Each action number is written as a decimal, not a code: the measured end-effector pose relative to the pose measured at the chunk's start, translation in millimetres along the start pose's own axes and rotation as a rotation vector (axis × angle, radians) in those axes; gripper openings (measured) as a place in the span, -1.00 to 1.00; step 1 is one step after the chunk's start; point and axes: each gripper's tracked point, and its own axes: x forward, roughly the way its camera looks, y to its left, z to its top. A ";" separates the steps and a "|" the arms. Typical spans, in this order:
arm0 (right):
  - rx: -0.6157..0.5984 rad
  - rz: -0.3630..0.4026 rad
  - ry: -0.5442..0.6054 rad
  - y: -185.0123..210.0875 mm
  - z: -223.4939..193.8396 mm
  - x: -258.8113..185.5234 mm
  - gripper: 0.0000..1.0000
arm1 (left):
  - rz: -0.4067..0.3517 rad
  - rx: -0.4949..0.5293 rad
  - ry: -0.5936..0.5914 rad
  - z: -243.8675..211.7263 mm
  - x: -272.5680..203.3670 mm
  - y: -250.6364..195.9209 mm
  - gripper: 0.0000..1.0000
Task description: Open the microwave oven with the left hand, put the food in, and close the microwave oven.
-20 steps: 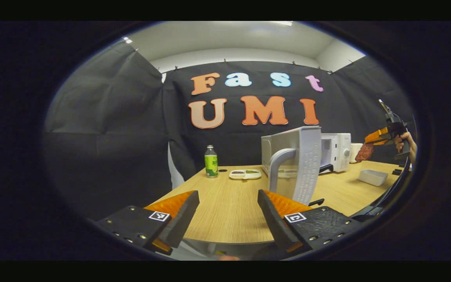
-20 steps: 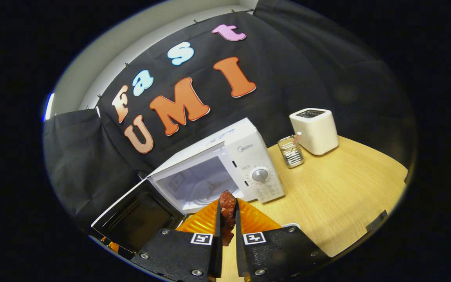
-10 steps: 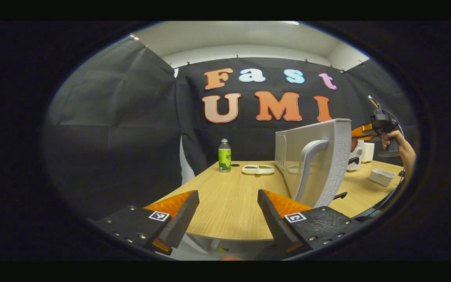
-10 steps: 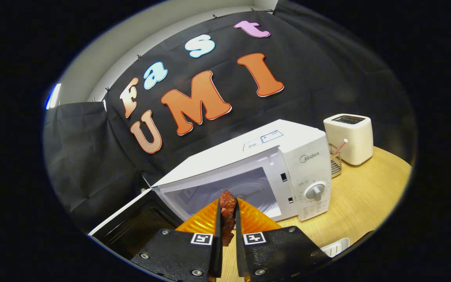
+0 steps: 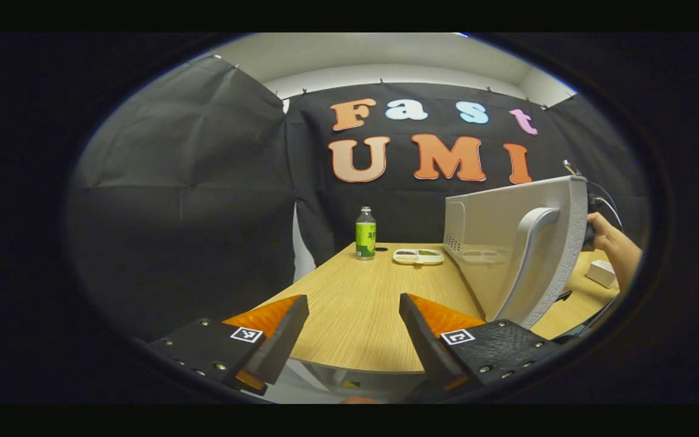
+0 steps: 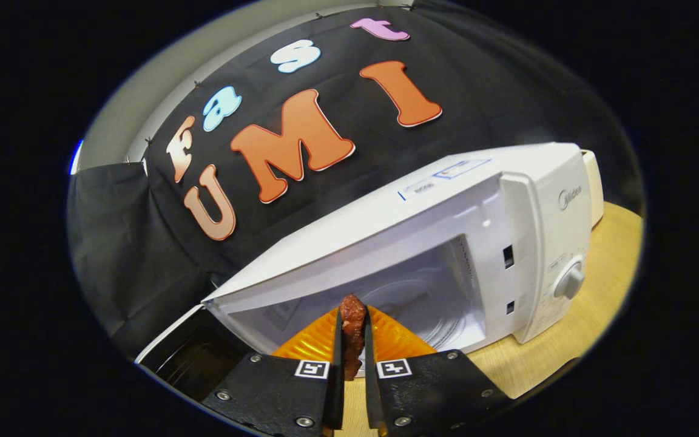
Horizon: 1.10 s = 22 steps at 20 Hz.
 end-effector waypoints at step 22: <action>0.181 -0.174 -0.130 -47.0 -21.0 88.2 -0.59 | -0.017 0.037 -0.007 19.9 14.1 -10.8 0.84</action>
